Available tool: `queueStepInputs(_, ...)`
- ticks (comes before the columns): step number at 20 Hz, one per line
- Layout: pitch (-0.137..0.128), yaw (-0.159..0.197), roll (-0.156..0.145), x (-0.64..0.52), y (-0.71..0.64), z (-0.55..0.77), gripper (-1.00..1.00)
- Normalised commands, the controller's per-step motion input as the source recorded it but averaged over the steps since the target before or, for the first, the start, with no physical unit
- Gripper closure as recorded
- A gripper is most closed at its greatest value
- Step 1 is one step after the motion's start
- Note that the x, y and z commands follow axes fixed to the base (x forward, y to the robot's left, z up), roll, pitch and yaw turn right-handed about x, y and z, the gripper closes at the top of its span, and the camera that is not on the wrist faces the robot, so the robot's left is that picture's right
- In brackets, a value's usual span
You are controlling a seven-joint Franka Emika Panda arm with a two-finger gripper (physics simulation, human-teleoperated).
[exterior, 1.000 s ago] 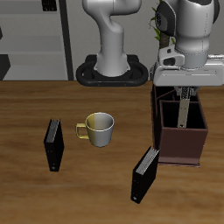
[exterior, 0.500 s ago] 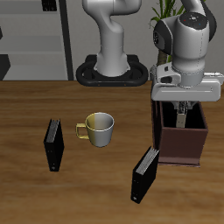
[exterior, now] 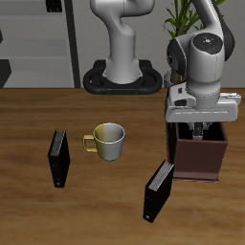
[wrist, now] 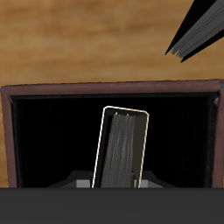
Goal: Place the yellow book into the left desk caddy's right compartment
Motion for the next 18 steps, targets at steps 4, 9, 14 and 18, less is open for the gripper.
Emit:
queueStepInputs(4, 0.063, -0.012, -0.027, 0.05, -0.24, -0.34, 1.00)
queueStepInputs(9, 0.039, 0.006, -0.021, 0.05, -0.12, -0.13, -1.00)
queueStepInputs(14, 0.000, -0.007, -0.024, 0.04, -0.11, 0.02, -1.00)
queueStepInputs(18, -0.008, -0.016, -0.019, 0.02, -0.21, 0.13, -1.00)
